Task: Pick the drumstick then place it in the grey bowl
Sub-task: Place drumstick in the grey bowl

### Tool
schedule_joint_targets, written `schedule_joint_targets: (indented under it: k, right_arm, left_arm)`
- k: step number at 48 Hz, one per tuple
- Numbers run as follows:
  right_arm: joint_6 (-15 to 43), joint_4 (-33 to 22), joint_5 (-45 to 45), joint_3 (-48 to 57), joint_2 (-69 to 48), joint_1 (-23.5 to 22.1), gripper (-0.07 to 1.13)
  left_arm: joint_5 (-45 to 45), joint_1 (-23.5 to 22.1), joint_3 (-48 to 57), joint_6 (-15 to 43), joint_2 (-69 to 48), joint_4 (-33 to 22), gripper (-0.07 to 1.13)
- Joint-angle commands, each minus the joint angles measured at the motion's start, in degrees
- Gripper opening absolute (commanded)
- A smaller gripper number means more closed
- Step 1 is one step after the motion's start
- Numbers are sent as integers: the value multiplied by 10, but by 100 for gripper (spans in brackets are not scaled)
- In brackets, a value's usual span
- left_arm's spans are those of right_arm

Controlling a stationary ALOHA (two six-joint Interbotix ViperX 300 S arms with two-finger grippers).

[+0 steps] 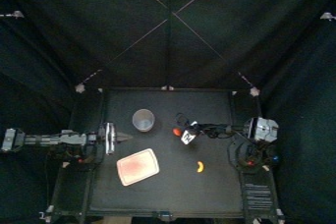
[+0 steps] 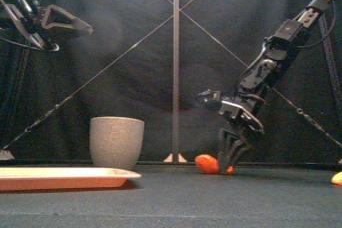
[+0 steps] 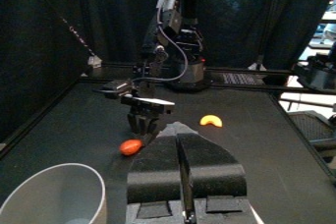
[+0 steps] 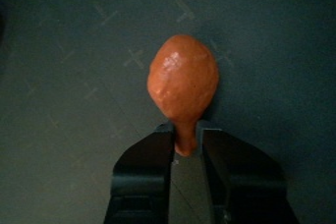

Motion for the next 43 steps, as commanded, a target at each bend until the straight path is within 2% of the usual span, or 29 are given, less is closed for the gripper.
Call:
schedule_joint_targets:
  k: [1,8,19,33,43]
  right_arm:
    - [-2,-8,3,-24,-14,4,47]
    - [-3,-36,3,-73,-32,8,47]
    - [-3,-113,1,-200,-33,9,47]
    - [-4,-198,25,-352,69,7,47]
    - [-1,-206,89,-436,142,10,47]
  left_arm:
    - [-5,2,-6,-1,3,0,-1]
    - [-5,3,-6,0,2,0,-1]
    - [-6,3,-6,0,2,1,-1]
    - [-8,3,-2,-1,2,1,-1]
    - [-9,6,0,0,3,1,-1]
